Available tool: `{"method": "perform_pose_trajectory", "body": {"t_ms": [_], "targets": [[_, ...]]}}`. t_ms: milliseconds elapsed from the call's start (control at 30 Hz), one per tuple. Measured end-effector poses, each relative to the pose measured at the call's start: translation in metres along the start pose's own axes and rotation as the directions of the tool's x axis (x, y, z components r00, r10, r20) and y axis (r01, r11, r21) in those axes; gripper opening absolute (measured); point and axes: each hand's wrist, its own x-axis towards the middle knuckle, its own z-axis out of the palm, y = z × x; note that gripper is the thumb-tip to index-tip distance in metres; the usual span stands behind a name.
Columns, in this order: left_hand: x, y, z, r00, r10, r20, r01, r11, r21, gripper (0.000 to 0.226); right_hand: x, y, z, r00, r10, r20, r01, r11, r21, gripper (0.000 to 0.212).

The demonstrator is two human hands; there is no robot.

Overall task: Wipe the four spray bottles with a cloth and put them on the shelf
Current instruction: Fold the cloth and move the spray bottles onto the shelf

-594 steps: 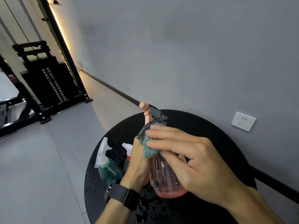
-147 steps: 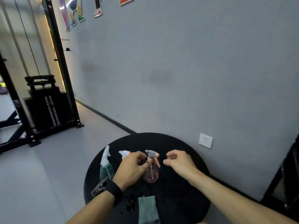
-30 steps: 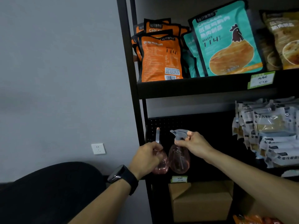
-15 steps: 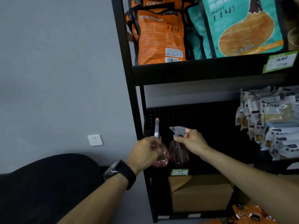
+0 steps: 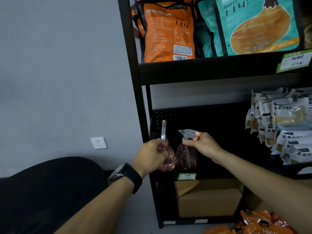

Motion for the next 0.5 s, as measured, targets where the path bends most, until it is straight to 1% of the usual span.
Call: {"method": "perform_pose_trajectory", "body": {"t_ms": [67,167,300,367,500], "targets": [[-0.001,0.002,-0.004,1.0,-0.001,-0.007,0.001,1.0,0.001,0.024,-0.001,-0.001,-0.001,1.0,-0.022,0.001,0.022,1.0,0.011,0.03],[-0.004,0.006,-0.011,1.0,0.003,-0.022,-0.003,1.0,0.004,0.022,-0.007,-0.011,-0.007,0.998,-0.054,-0.015,0.054,0.999,-0.002,0.043],[-0.008,0.014,-0.021,0.999,0.016,-0.051,-0.017,1.0,-0.016,0.014,-0.013,-0.026,-0.017,0.996,-0.079,-0.05,0.077,0.996,-0.032,0.059],[-0.009,0.018,-0.026,0.998,0.022,-0.061,-0.024,0.999,-0.025,0.011,-0.016,-0.035,-0.021,0.993,-0.104,-0.05,0.103,0.994,-0.038,0.06],[-0.016,0.027,-0.041,0.996,0.036,-0.082,-0.035,0.999,0.004,0.021,-0.027,-0.057,-0.024,0.986,-0.153,-0.067,0.15,0.988,-0.043,0.058]]}}
